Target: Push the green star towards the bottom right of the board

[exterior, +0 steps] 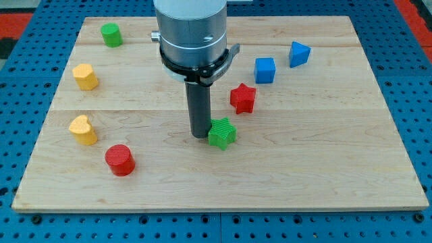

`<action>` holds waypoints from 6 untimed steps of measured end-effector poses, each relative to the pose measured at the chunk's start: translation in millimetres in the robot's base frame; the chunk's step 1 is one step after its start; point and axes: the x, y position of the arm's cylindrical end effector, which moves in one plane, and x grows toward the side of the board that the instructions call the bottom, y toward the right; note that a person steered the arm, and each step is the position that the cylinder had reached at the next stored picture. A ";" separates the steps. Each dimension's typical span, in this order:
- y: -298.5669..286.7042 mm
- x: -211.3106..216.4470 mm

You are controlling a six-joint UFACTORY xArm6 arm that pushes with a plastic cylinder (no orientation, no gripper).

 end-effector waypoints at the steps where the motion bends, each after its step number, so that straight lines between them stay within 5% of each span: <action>1: 47.1 0.0; 3: 36.4 -23.2; 5: 86.8 4.7; 6: -3.9 -5.2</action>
